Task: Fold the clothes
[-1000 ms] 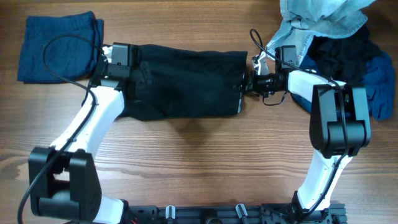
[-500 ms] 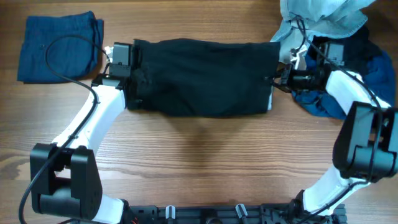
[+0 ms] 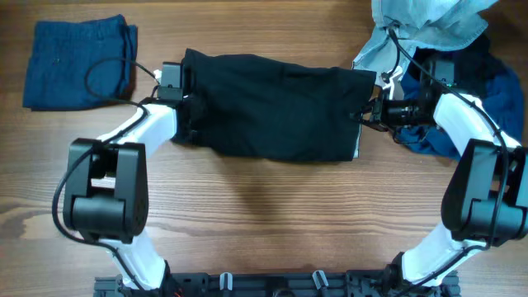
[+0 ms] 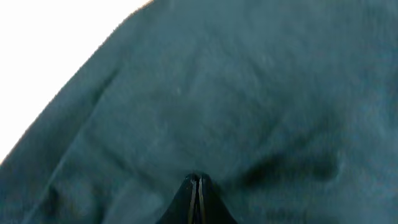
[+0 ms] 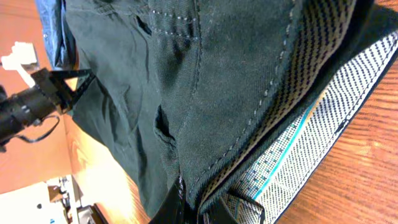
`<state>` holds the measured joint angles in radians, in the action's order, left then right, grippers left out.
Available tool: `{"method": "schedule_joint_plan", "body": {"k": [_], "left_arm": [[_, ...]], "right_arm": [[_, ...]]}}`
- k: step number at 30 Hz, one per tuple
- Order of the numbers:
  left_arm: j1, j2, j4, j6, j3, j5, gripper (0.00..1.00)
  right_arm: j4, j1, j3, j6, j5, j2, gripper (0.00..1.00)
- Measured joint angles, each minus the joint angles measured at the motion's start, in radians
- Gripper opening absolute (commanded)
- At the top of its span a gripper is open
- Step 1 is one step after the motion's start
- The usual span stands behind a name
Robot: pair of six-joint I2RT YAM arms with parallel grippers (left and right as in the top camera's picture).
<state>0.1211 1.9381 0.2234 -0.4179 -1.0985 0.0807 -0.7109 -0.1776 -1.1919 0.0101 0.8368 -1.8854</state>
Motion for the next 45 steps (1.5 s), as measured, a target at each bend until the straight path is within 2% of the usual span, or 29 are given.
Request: {"method": "schedule_joint_plan", "body": {"k": [6, 11, 12, 14, 16, 18, 21, 24, 33, 42, 44, 45], "left_arm": [[-0.024, 0.013, -0.046, -0.006, 0.0, -0.013, 0.04], [-0.024, 0.013, -0.05, -0.006, 0.0, -0.031, 0.04], [-0.024, 0.013, -0.05, -0.006, 0.0, -0.035, 0.04], [-0.024, 0.014, -0.052, -0.006, 0.0, -0.044, 0.04], [-0.024, 0.014, -0.052, -0.006, 0.0, -0.046, 0.04], [-0.024, 0.013, -0.052, -0.006, 0.0, -0.046, 0.04], [-0.024, 0.014, -0.052, -0.006, 0.0, -0.046, 0.04], [-0.024, 0.014, -0.052, -0.006, 0.0, -0.046, 0.04], [-0.024, 0.014, -0.051, -0.006, 0.0, -0.053, 0.04], [-0.024, 0.014, -0.048, -0.006, 0.0, -0.054, 0.04], [-0.024, 0.014, -0.048, -0.006, 0.0, -0.054, 0.04], [-0.024, 0.014, -0.048, -0.006, 0.0, -0.054, 0.04]], "right_arm": [[0.008, 0.006, -0.003, -0.008, -0.055, 0.062, 0.04], [0.01, 0.007, -0.003, -0.12, -0.18, 0.063, 0.07], [0.01, 0.008, -0.003, -0.143, -0.203, 0.063, 0.09], [0.012, 0.013, -0.003, -0.196, -0.256, 0.063, 0.2], [0.02, 0.015, -0.002, -0.231, -0.302, 0.063, 0.24], [0.027, 0.013, 0.009, -0.257, -0.338, 0.063, 0.35], [0.028, 0.013, 0.02, -0.284, -0.389, 0.063, 0.38], [0.048, 0.013, 0.026, -0.301, -0.418, 0.063, 0.49], [0.228, 0.14, 0.091, -0.374, -0.496, -0.008, 0.59], [0.253, 0.217, 0.074, -0.451, -0.627, -0.02, 0.58], [0.283, 0.243, 0.053, -0.463, -0.647, -0.044, 0.39], [0.296, 0.255, 0.044, -0.472, -0.654, -0.057, 0.26]]}}
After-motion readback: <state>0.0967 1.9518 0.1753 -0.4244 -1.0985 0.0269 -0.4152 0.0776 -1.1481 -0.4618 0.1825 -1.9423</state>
